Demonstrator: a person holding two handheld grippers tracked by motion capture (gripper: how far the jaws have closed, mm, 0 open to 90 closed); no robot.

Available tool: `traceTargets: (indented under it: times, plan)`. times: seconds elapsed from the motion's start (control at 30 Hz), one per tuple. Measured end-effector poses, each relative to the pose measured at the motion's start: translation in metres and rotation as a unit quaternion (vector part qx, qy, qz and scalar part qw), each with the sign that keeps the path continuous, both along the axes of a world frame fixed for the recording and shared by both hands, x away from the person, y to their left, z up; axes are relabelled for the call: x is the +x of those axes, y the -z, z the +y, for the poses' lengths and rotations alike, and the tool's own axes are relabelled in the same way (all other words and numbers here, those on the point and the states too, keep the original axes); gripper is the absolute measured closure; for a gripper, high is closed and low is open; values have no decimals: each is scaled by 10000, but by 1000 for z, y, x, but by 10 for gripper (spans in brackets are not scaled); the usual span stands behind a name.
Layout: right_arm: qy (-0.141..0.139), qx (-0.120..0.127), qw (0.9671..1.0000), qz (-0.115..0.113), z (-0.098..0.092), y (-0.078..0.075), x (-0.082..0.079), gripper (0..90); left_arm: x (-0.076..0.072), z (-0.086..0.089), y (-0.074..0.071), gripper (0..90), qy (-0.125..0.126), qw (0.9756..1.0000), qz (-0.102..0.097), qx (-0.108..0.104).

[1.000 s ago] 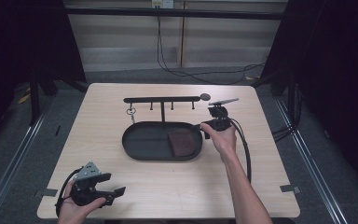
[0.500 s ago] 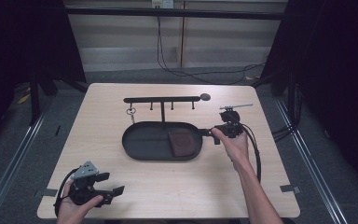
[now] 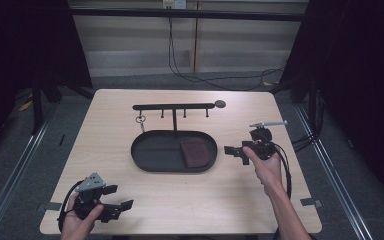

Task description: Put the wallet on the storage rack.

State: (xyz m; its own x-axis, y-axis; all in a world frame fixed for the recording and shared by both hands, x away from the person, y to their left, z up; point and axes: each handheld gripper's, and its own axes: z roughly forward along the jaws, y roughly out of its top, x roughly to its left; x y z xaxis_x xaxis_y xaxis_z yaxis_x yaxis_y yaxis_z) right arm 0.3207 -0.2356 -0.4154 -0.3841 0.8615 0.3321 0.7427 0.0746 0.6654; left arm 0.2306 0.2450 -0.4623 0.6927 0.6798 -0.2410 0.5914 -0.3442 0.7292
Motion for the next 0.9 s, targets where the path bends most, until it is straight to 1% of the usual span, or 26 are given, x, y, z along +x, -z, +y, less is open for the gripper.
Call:
traceTargets:
  times: [0.03,0.17,0.2,0.23,0.27,0.5,0.53,0.57,0.6,0.63,0.67,0.7,0.77,0.83,0.87,0.9]
  plan:
    - [-2,-22,10000,-51,-3,1,-7,179,0,0,0,170,-2,10000,-11,31]
    - [26,-87,9999,-110,-10,6,-21,217,0,0,2,170,-35,9999,48,105]
    - [42,-94,9999,-113,-12,7,-25,213,0,0,2,170,-33,9999,51,104]
    - [42,-94,9999,-113,-12,7,-25,213,0,0,2,170,-33,9999,51,104]
    - [102,-104,9998,-135,-17,11,-33,205,0,0,2,171,-43,9999,40,123]
    - [248,-234,9994,-113,-32,26,-59,166,0,1,2,172,-83,9999,29,142]
    - [248,-234,9994,-113,-32,26,-59,166,0,1,2,172,-83,9999,29,142]
    - [289,-321,9989,-157,-34,30,-66,162,0,2,2,172,-83,9999,32,132]
    - [331,-360,9986,-194,-35,32,-70,162,0,2,2,172,-107,9999,26,134]
    - [320,-333,9987,-208,-36,34,-74,159,0,2,2,172,-126,9998,27,121]
    - [320,-333,9987,-208,-36,34,-74,159,0,2,2,172,-126,9998,27,121]
    - [356,-281,9988,-197,-39,39,-81,160,0,3,2,172,-123,9998,36,129]
    - [421,-355,9983,-174,-42,44,-87,158,0,3,1,172,-123,9999,29,103]
    - [471,-499,9975,-144,-46,50,-90,153,0,3,1,172,-109,9999,26,93]
    - [505,-508,9974,-75,-47,53,-91,154,0,3,1,172,-116,9999,22,104]
    - [549,-461,9974,-24,-48,56,-91,155,0,3,1,172,-116,9999,22,104]
